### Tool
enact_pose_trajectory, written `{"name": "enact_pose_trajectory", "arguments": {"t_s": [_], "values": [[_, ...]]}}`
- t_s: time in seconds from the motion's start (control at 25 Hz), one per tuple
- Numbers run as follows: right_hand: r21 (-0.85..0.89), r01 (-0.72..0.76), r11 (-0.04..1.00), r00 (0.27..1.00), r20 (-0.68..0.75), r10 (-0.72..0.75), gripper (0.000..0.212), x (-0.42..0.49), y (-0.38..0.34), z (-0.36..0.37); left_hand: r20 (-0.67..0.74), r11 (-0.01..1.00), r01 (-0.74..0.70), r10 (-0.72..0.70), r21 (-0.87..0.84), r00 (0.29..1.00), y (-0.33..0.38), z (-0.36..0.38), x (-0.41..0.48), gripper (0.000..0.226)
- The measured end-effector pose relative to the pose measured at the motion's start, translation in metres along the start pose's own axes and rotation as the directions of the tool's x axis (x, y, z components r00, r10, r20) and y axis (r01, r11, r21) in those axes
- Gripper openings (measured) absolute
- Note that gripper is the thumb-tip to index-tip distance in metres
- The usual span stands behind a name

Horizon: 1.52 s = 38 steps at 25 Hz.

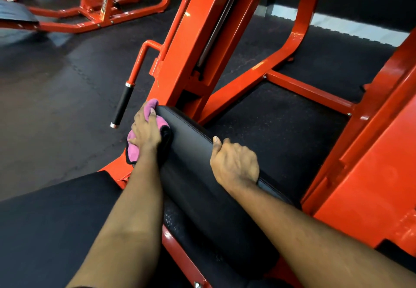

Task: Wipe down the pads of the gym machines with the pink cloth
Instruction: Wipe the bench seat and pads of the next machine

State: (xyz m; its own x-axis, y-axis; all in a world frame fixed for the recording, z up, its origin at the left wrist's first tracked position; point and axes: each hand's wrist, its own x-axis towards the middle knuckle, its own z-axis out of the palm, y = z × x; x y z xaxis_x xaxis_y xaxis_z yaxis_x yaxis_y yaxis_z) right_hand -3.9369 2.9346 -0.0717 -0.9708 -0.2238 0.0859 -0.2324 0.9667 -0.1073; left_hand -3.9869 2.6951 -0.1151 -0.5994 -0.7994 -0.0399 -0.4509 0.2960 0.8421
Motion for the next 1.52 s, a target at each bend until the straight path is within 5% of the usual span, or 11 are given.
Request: {"name": "enact_pose_trajectory", "arguments": {"t_s": [0.16,0.32,0.4,0.6,0.8,0.96,1.24,1.52], "values": [[0.01,-0.015,1.0,1.0,0.01,0.015,0.063,-0.002,-0.002,-0.002,-0.08,0.992,0.129,-0.127,0.014,0.989,-0.056,-0.006,-0.011,0.051],[0.005,-0.01,1.0,1.0,0.009,0.01,0.063,-0.002,-0.003,-0.004,-0.108,0.949,0.03,-0.068,-0.314,0.992,-0.093,-0.001,-0.074,0.053],[0.007,-0.007,1.0,1.0,0.006,0.007,0.063,-0.004,-0.004,-0.004,-0.108,0.939,0.021,-0.062,-0.343,0.992,-0.083,0.002,-0.126,0.058],[0.048,0.008,0.999,1.0,0.005,-0.008,0.063,-0.004,-0.001,-0.006,-0.016,0.964,-0.236,0.236,-0.121,0.972,-0.049,0.009,-0.178,0.079],[0.08,0.009,0.997,1.0,-0.005,-0.009,0.063,-0.003,0.0,-0.004,0.135,0.895,-0.425,0.408,0.137,0.903,0.019,0.019,-0.098,0.054],[0.054,0.013,0.998,1.0,-0.008,-0.013,0.064,-0.003,0.002,-0.005,0.085,0.94,-0.271,0.259,0.205,0.962,0.015,0.013,-0.054,0.053],[0.043,0.021,0.999,1.0,-0.011,-0.02,0.064,-0.002,0.0,0.0,-0.061,0.996,0.072,-0.07,0.043,0.996,-0.014,-0.001,-0.028,0.059],[0.024,0.024,0.999,0.999,-0.03,-0.024,0.063,-0.002,0.0,0.0,-0.095,0.988,-0.011,-0.003,-0.151,0.996,-0.082,0.002,-0.134,0.057]]}}
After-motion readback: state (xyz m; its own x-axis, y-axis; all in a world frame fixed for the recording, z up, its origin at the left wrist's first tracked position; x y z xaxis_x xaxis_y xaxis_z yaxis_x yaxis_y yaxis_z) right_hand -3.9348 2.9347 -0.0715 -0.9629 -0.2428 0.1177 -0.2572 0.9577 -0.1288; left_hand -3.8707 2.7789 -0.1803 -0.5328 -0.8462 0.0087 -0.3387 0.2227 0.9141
